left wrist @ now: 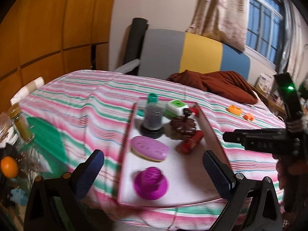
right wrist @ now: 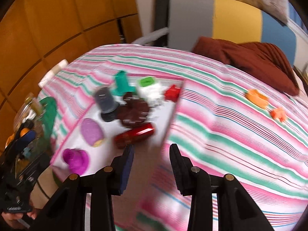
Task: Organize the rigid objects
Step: 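Move both tools back toward the orange blocks and chute piece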
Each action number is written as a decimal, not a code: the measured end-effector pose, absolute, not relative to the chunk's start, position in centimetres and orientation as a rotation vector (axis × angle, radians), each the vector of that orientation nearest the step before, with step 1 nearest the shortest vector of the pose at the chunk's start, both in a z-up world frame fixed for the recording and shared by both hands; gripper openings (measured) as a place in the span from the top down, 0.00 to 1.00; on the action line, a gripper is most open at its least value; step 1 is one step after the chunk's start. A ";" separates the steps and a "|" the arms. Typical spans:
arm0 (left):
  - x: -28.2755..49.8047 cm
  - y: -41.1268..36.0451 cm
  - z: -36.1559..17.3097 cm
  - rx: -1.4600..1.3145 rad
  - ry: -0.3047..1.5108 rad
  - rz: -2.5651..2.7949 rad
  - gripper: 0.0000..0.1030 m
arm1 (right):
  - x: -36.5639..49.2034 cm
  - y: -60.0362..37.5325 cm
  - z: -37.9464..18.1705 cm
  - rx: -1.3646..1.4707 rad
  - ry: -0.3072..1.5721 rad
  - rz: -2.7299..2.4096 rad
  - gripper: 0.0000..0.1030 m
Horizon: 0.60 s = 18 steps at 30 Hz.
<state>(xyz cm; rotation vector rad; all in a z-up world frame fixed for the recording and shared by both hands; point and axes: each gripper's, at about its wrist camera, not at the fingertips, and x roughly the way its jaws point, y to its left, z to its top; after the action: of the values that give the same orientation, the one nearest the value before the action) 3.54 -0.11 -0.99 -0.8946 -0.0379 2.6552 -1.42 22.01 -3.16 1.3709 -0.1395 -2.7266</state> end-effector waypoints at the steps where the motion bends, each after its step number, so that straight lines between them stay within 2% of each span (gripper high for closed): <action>1: 3.6 0.6 -0.9 -0.892 -0.023 2.637 0.00 | -1.5 23.0 -3.3 1.390 -0.159 -2.740 0.63; 18: 5.1 10.7 -0.2 -0.868 0.193 2.390 0.00 | -1.7 40.5 -7.9 1.792 -0.508 -2.878 0.62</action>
<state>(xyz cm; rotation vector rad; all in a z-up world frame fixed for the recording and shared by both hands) 5.12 10.73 -0.16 -0.8678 0.1932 2.3896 -1.73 40.49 -7.92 1.7920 -0.5078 -2.8785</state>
